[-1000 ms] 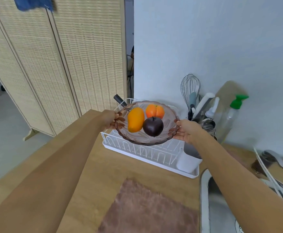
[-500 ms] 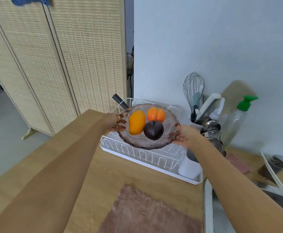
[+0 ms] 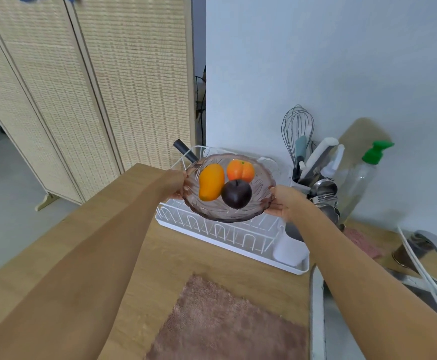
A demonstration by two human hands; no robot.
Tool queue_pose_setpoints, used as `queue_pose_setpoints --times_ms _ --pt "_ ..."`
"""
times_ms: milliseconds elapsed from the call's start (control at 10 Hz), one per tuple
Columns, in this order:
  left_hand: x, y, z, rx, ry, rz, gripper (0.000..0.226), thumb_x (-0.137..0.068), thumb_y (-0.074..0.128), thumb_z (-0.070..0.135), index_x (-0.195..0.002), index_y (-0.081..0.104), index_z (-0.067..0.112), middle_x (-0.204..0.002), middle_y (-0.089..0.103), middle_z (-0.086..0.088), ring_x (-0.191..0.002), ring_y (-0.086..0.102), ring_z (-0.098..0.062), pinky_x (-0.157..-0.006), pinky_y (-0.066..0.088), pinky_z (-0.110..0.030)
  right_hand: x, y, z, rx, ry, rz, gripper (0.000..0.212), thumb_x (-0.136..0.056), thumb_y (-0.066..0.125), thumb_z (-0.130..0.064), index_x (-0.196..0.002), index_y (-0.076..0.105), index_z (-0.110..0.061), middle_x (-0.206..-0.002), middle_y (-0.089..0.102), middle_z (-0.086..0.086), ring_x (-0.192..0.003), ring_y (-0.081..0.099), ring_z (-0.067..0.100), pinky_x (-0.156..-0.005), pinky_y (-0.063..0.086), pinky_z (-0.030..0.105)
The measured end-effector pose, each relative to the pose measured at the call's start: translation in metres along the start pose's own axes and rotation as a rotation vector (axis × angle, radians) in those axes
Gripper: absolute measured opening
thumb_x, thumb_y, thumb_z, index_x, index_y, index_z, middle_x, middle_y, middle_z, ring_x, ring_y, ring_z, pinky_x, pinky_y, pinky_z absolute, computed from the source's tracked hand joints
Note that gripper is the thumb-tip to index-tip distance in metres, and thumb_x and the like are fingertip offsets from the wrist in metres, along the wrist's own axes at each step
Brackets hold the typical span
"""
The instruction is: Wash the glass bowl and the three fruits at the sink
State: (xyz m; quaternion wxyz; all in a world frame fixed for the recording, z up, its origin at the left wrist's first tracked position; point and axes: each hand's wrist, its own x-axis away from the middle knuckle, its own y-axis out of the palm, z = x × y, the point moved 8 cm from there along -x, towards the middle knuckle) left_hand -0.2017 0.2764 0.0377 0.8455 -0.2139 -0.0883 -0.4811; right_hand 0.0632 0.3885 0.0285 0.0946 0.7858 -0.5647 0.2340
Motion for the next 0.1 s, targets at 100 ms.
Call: queue_pose_setpoints --times_ms 100 --pt "0.0097 -0.0119 0.0022 -0.196 0.092 0.095 0.037 -0.101 0.038 0.034 -0.111 0.057 0.005 -0.101 0.062 -0.012 -0.090 0.058 -0.022 -0.080 0.050 -0.034 0.0095 -0.0116 -0.0128 0.146 -0.120 0.138 0.033 -0.088 0.052 -0.007 -0.120 0.059 0.002 -0.097 0.066 0.013 -0.086 0.065 0.026 -0.057 0.057 0.032"
